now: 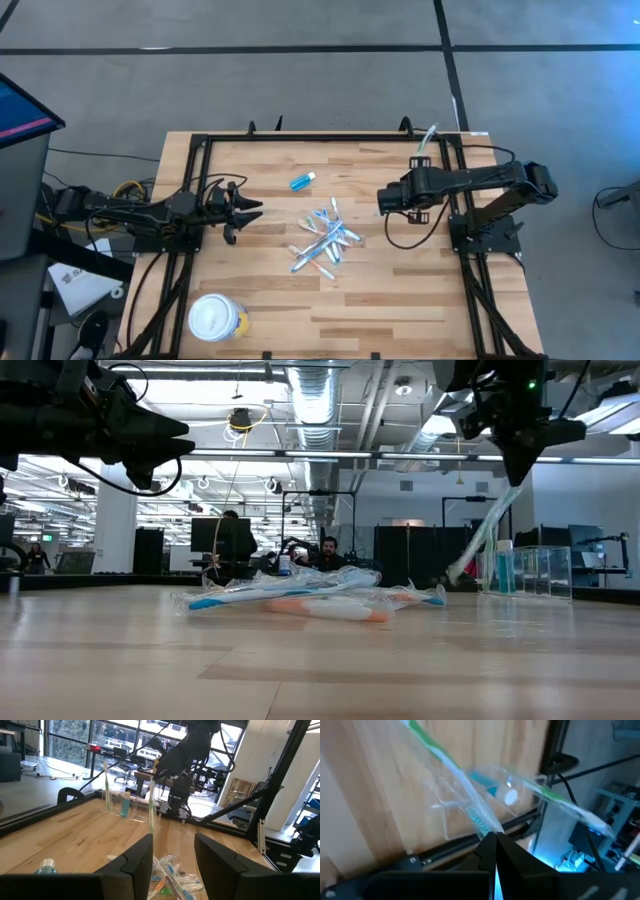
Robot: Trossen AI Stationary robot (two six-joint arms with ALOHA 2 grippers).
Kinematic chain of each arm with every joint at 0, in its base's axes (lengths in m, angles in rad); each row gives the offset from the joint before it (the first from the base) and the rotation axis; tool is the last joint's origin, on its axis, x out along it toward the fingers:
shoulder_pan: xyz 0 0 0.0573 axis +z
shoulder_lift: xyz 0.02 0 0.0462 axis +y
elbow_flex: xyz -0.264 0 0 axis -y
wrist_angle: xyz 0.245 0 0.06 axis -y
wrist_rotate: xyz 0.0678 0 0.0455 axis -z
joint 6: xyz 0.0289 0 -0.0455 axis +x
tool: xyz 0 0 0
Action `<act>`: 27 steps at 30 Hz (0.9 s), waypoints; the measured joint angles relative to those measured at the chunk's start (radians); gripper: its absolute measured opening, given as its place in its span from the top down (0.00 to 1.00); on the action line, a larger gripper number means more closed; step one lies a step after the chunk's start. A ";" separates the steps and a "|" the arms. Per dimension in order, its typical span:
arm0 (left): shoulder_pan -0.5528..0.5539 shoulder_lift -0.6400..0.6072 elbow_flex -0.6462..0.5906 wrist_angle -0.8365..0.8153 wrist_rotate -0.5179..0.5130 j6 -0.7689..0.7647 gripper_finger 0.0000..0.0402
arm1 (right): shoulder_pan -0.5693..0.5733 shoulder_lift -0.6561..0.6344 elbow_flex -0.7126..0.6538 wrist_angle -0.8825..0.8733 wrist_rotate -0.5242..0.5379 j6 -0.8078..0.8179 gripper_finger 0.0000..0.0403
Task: Pick & Place toothbrushing station
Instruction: Put the green toothbrush into the transparent organizer
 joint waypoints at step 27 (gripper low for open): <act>0.000 0.008 0.000 0.001 0.000 0.000 0.65 | -0.213 -0.196 -0.005 0.000 0.018 -0.083 1.00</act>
